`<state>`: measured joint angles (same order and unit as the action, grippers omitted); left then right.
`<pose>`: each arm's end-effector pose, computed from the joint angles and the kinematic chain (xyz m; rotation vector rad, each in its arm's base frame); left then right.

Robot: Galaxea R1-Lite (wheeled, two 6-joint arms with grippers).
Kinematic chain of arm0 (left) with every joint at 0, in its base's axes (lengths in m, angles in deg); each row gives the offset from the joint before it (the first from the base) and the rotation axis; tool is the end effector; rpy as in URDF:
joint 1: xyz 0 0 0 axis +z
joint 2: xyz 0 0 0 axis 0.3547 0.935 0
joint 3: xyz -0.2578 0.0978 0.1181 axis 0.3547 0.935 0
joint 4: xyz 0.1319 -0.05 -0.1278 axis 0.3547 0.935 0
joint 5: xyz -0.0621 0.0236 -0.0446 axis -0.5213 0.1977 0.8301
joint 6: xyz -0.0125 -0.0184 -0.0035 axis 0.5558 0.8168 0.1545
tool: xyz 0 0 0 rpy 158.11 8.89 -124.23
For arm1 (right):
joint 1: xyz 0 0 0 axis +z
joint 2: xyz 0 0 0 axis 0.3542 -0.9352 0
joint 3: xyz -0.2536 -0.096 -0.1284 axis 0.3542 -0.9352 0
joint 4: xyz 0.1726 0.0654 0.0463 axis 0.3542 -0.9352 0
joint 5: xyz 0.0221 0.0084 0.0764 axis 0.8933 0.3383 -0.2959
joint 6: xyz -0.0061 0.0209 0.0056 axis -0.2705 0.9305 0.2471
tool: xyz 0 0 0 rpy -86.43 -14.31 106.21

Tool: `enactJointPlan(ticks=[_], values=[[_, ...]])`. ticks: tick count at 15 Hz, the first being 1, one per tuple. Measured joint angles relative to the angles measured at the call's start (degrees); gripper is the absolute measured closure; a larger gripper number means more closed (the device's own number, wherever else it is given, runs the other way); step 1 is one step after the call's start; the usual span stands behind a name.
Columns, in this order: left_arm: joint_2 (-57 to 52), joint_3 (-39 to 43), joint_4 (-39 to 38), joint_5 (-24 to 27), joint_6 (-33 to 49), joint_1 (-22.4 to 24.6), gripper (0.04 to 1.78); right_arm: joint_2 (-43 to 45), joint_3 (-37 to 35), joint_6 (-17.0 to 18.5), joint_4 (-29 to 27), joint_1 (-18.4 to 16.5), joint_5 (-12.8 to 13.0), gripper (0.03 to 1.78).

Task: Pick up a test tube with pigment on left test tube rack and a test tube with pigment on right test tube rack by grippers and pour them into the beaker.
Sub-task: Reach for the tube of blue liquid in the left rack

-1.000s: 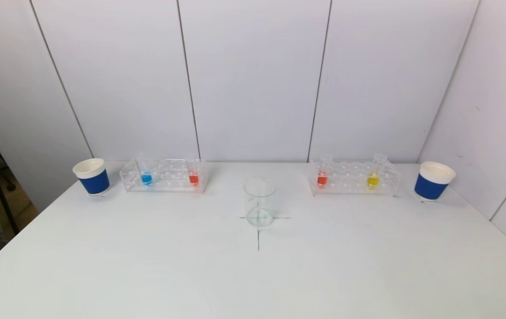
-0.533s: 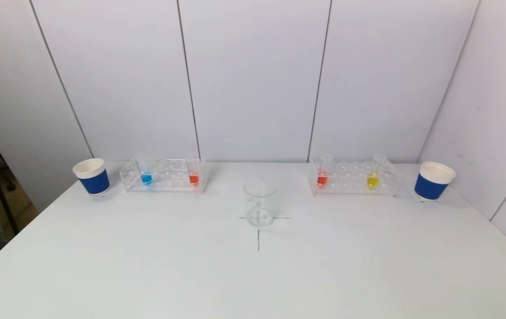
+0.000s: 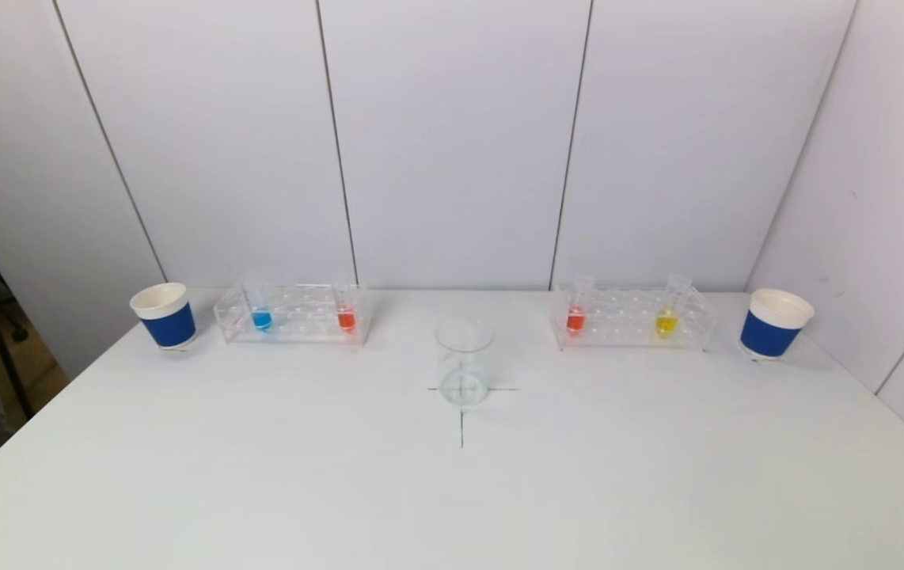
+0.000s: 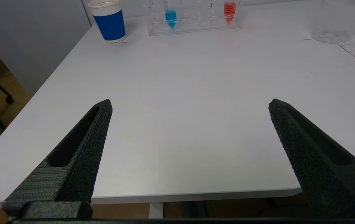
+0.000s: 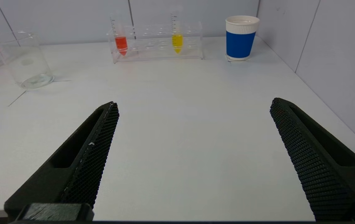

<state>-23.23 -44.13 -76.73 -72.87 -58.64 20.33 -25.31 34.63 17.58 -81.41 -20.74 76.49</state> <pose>-0.0252 -0.0001 0.0772 0.0681 0.0344 -0.0273 -0.0229 -0.0005 0.0767 0.0589 -0.0129 -0.0255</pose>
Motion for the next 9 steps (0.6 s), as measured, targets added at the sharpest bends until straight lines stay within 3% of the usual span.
enactJointPlan(ticks=[5,9], values=[[2.5,-7.4,2.1,1.6,0.2,0.0,0.06,0.0,0.0,0.0,0.0,0.0,0.0,0.04],[15.0,-19.5,0.5,1.6,1.8,-0.3,0.06,0.0,0.0,0.0,0.0,0.0,0.0,0.04]])
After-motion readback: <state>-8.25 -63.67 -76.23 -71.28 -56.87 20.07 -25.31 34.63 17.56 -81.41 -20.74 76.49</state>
